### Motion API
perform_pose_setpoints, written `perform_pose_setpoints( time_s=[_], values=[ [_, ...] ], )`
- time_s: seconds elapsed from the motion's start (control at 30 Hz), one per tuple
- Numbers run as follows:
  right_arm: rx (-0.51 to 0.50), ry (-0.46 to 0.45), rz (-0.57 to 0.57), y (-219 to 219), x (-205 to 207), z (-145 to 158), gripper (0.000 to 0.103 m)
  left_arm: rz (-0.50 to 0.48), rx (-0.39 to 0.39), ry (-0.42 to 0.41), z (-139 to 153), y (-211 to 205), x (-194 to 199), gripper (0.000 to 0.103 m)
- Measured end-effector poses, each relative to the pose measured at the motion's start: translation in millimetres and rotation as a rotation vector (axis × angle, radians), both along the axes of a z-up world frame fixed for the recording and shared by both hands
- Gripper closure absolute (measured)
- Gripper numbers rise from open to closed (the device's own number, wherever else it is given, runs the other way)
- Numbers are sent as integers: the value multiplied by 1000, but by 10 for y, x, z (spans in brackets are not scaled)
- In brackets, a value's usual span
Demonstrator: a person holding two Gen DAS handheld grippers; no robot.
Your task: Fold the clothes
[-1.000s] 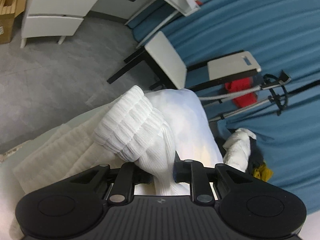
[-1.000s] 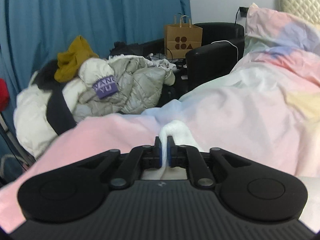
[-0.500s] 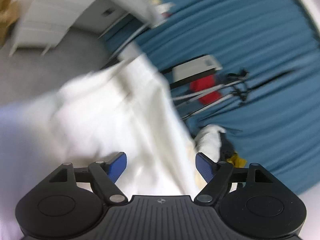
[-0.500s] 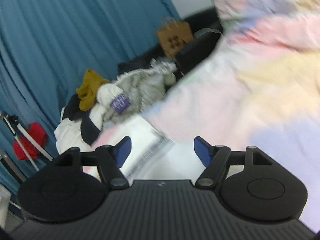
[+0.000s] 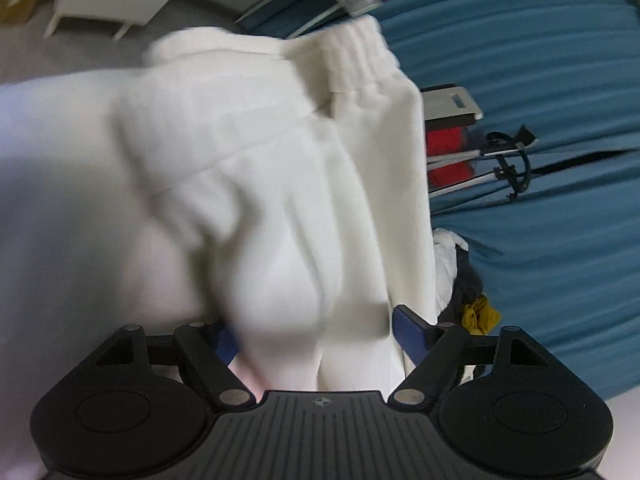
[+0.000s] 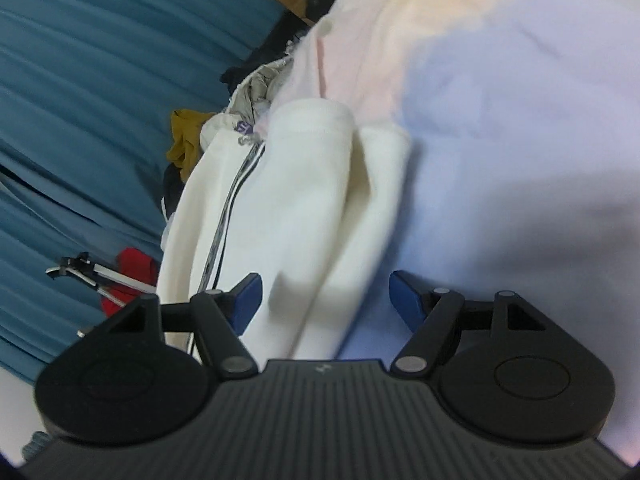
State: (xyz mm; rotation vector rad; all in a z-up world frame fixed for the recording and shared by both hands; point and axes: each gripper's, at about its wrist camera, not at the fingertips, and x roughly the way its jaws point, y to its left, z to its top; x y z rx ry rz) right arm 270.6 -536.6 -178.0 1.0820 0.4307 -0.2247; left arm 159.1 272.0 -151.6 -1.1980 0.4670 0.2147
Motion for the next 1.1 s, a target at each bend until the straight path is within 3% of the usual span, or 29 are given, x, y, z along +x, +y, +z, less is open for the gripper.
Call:
perform_pose_setpoints(
  time_s=[0.1, 0.13, 0.17, 0.2, 0.23, 0.3, 0.33, 0.47, 0.67, 0.97, 1.1],
  values=[
    [-55, -54, -57, 7, 122, -60, 34, 14, 38, -31, -37, -23, 150, 28],
    [-79, -61, -80, 16, 148, -78, 44, 10, 60, -44, -34, -42, 184, 32],
    [-98, -56, -97, 21, 165, -95, 51, 17, 67, -39, -40, -46, 209, 43],
    [-114, -46, -111, 22, 177, -111, 70, 27, 71, -27, -49, -46, 231, 54],
    [-130, -36, -125, 24, 190, -126, 82, 33, 72, -17, -61, -31, 248, 60],
    [-108, -45, -147, 16, 135, -125, 89, 36, 54, -28, -71, 19, 230, 79],
    [-92, -52, -158, 12, 99, -120, 91, 39, 37, -39, -62, 39, 204, 81],
    [-98, -43, -185, 59, -107, 23, 95, 43, 11, -92, 70, 92, 74, 89],
    [-101, -6, -206, 66, -607, 272, 95, 20, -8, -129, 289, 138, -270, 90],
    [28, 92, -239, -197, -1537, 317, 95, -63, 40, 23, 464, 185, -942, 89],
    [112, 132, -229, -282, -1748, 95, 95, -91, 148, 129, 475, 98, -1016, 78]
  ],
)
